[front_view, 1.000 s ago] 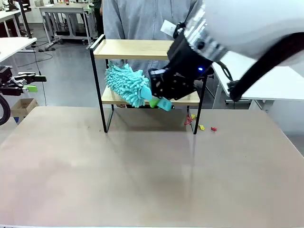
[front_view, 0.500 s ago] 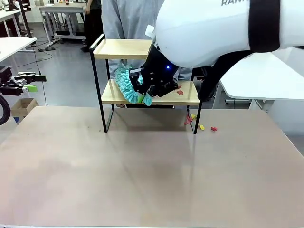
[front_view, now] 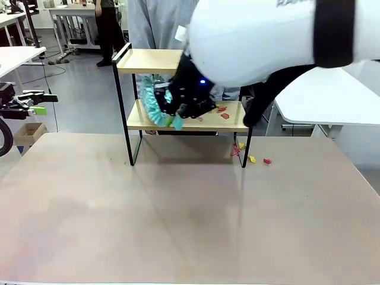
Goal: Clean the shelf.
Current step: Clean the specific section of the Shelf indicated by the human with the Duster.
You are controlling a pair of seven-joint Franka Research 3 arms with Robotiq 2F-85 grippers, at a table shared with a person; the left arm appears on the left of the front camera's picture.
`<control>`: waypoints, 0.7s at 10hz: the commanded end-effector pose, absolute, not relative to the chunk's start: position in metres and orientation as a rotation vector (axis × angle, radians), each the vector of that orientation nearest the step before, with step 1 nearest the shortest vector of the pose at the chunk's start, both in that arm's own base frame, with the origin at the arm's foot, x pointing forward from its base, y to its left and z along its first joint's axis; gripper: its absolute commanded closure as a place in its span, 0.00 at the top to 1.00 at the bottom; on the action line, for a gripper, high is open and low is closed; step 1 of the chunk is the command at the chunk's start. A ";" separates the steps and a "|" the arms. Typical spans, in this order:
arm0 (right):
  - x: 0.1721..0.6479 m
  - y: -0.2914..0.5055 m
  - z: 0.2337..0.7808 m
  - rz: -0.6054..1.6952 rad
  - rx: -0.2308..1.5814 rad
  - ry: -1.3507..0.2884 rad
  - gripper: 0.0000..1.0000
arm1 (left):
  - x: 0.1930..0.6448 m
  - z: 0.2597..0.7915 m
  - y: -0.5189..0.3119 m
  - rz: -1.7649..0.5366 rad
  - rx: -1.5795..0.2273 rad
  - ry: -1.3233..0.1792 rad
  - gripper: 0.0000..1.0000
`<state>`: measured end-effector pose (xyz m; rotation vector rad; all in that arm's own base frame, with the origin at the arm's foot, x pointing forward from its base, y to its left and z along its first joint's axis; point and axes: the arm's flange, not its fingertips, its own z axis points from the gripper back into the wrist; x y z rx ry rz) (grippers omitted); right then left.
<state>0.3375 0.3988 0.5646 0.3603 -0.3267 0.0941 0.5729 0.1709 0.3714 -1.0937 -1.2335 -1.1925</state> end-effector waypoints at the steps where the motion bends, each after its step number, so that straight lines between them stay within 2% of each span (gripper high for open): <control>1: 0.355 0.450 0.566 0.027 0.361 -0.377 0.13 | 0.571 0.375 0.171 -1.196 -1.091 -1.240 1.00; 7: 0.375 0.533 0.536 -0.192 0.191 -0.485 0.13 | 0.571 0.375 0.171 -1.196 -1.091 -1.240 1.00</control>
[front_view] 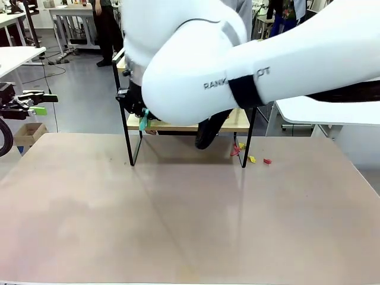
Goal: Clean the shelf.
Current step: Clean the specific section of the Shelf indicated by the human with the Duster.
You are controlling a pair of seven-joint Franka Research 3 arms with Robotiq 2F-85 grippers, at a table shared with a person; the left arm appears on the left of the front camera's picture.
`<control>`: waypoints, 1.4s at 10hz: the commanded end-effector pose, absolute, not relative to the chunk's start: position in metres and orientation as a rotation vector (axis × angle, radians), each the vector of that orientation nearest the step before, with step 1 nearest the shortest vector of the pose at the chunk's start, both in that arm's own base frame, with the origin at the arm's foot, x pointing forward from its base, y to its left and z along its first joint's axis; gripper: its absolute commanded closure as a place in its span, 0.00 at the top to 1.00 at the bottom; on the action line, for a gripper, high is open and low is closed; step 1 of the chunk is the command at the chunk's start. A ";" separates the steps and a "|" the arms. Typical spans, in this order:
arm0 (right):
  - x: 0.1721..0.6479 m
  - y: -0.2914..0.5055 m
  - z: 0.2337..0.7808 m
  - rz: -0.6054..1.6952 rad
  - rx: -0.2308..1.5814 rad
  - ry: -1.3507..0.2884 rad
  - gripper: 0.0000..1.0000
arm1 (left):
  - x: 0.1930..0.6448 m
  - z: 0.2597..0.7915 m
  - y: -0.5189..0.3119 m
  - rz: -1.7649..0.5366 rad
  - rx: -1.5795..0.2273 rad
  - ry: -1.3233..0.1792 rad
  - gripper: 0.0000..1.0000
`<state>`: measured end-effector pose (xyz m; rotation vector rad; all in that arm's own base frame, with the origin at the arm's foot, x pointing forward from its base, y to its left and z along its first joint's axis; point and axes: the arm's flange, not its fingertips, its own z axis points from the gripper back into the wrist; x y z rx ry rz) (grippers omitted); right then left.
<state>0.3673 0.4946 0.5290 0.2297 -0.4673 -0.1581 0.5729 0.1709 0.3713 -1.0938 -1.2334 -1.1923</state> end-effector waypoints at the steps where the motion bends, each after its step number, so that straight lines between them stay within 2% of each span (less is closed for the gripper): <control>1: 0.377 0.540 0.529 -0.176 0.194 -0.490 0.13 | 0.571 0.375 0.171 -1.196 -1.091 -1.240 1.00; 4: 0.379 0.557 0.518 -0.127 0.205 -0.498 0.13 | 0.571 0.375 0.171 -1.196 -1.091 -1.240 1.00; 10: 0.391 0.550 0.494 -0.084 0.239 -0.325 0.13 | 0.571 0.375 0.171 -1.196 -1.091 -1.240 1.00; 11: 0.387 0.556 0.504 -0.006 0.261 -0.325 0.13 | 0.571 0.375 0.171 -1.196 -1.091 -1.240 1.00; 12: 0.389 0.556 0.491 -0.109 0.224 -0.363 0.13 | 0.571 0.375 0.171 -1.196 -1.091 -1.240 1.00; 14: 0.389 0.556 0.491 -0.109 0.224 -0.363 0.13 | 0.571 0.375 0.171 -1.196 -1.091 -1.240 1.00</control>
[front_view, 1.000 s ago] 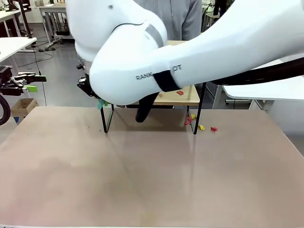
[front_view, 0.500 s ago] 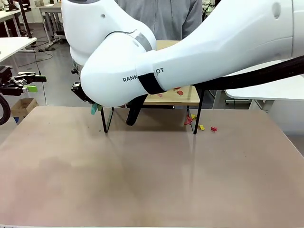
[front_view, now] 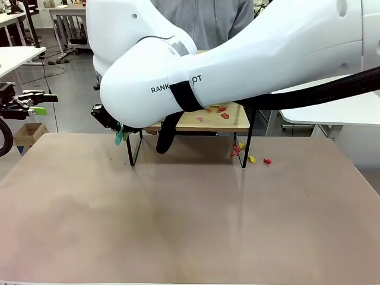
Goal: Clean the shelf.
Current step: Clean the specific section of the Shelf indicated by the human with the Duster.
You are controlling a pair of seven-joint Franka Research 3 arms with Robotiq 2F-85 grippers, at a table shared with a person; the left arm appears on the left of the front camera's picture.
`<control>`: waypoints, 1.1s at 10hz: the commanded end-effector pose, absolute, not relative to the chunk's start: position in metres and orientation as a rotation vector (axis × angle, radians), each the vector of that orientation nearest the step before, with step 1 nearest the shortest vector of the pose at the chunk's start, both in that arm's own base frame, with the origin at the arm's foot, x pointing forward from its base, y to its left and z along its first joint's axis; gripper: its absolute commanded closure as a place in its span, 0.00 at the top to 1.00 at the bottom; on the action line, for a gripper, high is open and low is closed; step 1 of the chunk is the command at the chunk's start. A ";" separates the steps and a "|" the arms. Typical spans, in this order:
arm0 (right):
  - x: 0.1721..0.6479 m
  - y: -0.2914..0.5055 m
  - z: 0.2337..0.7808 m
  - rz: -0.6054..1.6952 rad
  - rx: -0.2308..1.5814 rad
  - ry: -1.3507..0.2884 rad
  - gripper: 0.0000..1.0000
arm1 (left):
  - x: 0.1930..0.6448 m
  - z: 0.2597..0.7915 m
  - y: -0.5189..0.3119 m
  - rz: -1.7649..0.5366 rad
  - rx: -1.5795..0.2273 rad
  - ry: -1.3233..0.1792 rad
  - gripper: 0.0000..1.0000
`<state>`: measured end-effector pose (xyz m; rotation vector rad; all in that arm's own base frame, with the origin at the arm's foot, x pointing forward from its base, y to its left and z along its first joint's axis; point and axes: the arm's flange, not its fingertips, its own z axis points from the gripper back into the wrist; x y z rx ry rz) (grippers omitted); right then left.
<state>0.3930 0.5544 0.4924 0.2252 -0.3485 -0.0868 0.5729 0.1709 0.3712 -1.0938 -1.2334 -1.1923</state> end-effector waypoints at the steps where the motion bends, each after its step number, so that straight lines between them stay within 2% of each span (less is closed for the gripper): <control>1: 0.392 0.555 0.493 -0.081 0.227 -0.347 0.13 | 0.571 0.375 0.171 -1.196 -1.091 -1.240 1.00; 11: 0.396 0.405 0.483 -0.209 0.220 -0.222 0.13 | 0.571 0.375 0.171 -1.196 -1.091 -1.240 1.00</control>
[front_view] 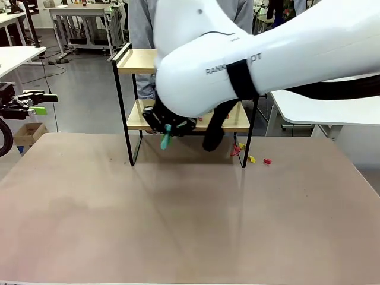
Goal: Clean the shelf.
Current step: Clean the specific section of the Shelf indicated by the human with the Duster.
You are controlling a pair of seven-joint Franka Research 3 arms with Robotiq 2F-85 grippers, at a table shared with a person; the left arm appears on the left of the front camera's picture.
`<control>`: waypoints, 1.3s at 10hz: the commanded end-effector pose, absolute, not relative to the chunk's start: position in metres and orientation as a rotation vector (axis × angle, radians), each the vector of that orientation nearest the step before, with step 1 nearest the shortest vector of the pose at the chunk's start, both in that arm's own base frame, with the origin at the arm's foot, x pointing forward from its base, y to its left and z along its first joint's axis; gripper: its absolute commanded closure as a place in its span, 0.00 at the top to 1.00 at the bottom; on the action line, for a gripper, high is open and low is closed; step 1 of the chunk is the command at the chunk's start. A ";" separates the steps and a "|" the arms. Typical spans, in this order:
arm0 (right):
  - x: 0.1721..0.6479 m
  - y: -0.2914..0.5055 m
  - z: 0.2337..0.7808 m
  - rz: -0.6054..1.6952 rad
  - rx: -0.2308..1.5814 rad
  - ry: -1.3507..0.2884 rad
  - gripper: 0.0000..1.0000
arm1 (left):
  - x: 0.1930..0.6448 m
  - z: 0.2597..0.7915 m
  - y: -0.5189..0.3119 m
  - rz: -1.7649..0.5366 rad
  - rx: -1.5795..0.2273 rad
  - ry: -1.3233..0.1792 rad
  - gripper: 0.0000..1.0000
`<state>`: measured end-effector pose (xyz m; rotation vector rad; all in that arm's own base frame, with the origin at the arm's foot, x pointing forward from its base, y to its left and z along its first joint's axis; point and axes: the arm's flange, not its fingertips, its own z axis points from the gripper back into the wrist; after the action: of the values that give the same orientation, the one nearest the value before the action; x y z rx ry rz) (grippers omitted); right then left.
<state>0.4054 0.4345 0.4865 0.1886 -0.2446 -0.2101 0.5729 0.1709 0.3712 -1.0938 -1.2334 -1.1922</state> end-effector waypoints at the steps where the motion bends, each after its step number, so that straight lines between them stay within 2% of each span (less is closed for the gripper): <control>1: 0.396 0.391 0.481 -0.226 0.205 -0.211 0.13 | 0.571 0.375 0.171 -1.196 -1.091 -1.240 1.00; 8: 0.383 0.287 0.481 -0.416 -0.021 -0.214 0.13 | 0.571 0.375 0.171 -1.196 -1.091 -1.240 1.00; 10: 0.376 0.277 0.488 -0.460 -0.074 -0.292 0.13 | 0.571 0.375 0.171 -1.196 -1.091 -1.240 1.00; 11: 0.367 0.284 0.495 -0.432 -0.042 -0.355 0.13 | 0.571 0.375 0.171 -1.196 -1.091 -1.240 1.00; 12: 0.383 0.280 0.488 -0.412 -0.025 -0.237 0.13 | 0.571 0.375 0.171 -1.196 -1.091 -1.240 1.00; 13: 0.383 0.280 0.488 -0.412 -0.025 -0.237 0.13 | 0.571 0.375 0.171 -1.196 -1.091 -1.240 1.00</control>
<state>0.3775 0.2866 0.4928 -0.0243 -0.2691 -0.3954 0.5729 0.1709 0.3713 -1.0937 -1.2335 -1.1925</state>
